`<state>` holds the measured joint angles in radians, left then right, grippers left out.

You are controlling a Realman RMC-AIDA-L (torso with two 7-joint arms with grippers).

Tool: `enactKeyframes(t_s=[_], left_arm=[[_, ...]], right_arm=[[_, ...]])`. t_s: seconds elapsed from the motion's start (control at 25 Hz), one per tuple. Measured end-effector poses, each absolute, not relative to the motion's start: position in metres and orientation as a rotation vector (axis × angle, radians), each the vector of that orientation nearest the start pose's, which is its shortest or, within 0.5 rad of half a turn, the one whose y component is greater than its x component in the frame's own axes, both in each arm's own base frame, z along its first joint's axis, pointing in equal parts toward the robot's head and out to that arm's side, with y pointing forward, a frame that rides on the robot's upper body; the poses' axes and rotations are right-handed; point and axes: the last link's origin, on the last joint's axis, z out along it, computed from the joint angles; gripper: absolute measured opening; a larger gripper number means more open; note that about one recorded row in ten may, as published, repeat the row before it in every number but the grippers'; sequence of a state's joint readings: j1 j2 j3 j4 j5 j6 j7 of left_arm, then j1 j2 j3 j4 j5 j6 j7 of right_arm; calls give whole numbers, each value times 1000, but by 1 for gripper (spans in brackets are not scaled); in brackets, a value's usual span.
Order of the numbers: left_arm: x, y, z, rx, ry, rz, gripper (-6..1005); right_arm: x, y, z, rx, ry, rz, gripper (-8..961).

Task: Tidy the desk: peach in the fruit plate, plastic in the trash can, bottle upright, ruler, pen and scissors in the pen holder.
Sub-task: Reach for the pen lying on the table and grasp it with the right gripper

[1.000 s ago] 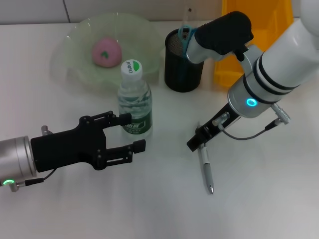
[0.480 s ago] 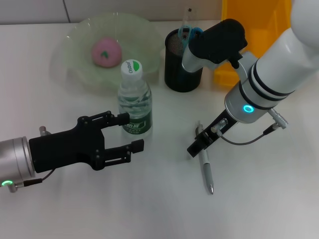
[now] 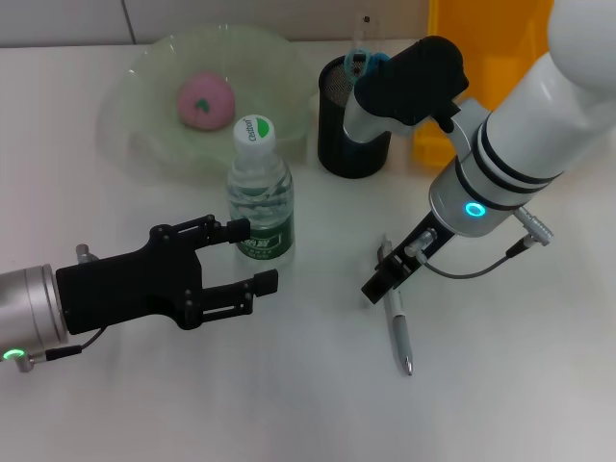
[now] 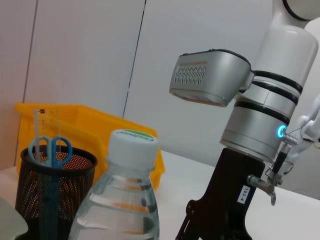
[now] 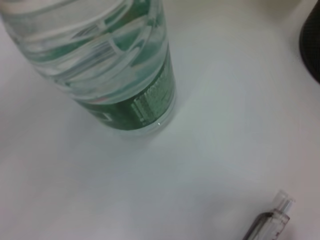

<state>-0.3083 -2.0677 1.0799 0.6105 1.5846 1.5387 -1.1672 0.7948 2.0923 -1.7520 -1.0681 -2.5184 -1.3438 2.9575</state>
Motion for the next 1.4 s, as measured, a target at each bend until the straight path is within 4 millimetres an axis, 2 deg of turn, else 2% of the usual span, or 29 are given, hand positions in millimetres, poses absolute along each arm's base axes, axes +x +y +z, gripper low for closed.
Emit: enactKeyframes(t_s=[0.44, 1.4], left_arm=[[-278, 272, -28, -2706, -525, -878, 766], [-280, 269, -29, -2706, -532, -882, 765]], right_arm=[[140, 355, -85, -2539, 1001, -714, 682], [137, 353, -92, -2551, 934, -766, 594]])
